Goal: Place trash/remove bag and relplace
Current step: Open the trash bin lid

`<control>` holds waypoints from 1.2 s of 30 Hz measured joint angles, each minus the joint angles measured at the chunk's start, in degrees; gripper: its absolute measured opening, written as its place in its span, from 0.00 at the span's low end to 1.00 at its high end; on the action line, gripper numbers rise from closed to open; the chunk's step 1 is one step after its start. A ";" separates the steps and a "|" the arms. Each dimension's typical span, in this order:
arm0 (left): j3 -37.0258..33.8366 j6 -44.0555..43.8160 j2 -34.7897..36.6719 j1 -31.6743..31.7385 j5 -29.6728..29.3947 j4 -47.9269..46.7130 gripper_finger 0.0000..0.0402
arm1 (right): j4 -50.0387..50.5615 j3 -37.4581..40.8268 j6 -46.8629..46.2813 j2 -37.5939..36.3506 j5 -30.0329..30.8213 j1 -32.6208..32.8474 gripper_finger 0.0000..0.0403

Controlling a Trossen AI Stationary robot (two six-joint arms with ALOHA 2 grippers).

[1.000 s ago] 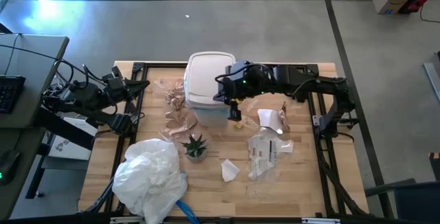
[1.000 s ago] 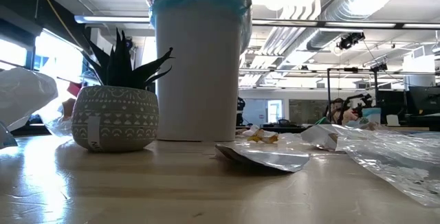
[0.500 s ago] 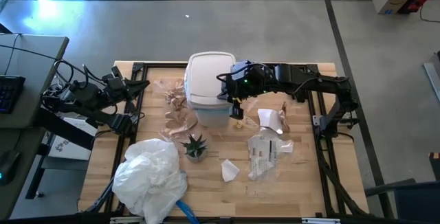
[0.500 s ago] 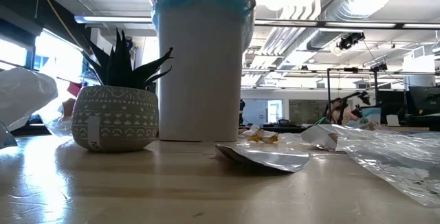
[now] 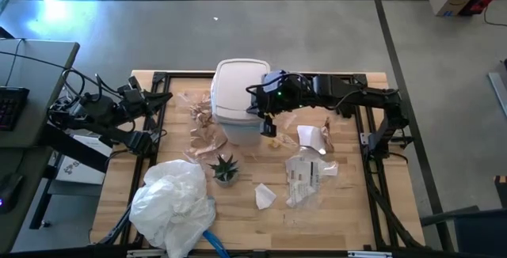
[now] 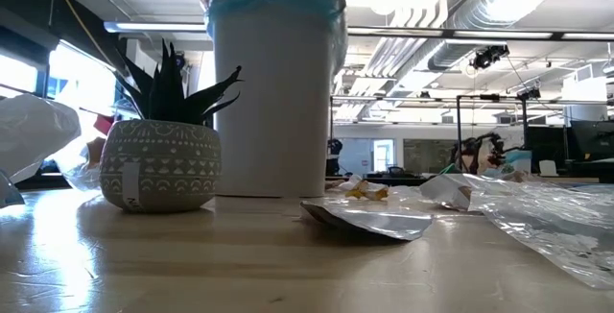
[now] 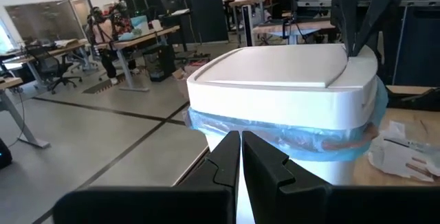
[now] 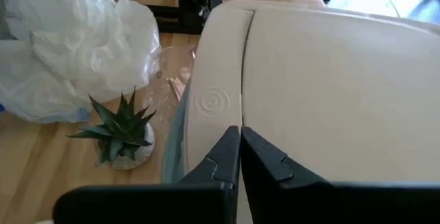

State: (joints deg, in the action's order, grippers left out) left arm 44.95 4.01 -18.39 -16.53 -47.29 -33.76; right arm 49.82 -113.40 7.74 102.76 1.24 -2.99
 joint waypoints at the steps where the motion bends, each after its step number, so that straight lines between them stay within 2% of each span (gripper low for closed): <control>1: 0.00 -0.46 0.01 0.00 -0.02 -0.12 0.00 | -0.17 -0.35 0.33 0.00 -0.24 0.13 0.00; 13: -1.07 -0.96 0.00 0.00 -0.62 -1.44 0.00 | -0.61 -0.69 0.04 -0.11 -0.96 1.14 0.00; 21: -1.07 -0.94 0.02 0.00 -0.85 -1.42 0.00 | 2.85 -1.33 -1.76 4.53 -1.24 1.14 0.00; 26: -1.07 -1.16 0.01 0.00 -0.85 -1.59 0.00 | 1.31 -1.47 -1.72 4.53 -1.33 1.16 0.00; 36: -1.09 -2.44 0.02 0.00 -0.83 -2.71 0.00 | 5.39 -9.89 1.17 4.72 0.52 1.14 0.00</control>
State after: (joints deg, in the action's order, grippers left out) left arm 43.86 1.56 -18.37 -16.53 -48.12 -36.48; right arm 55.21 -123.28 8.91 107.48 1.76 -1.85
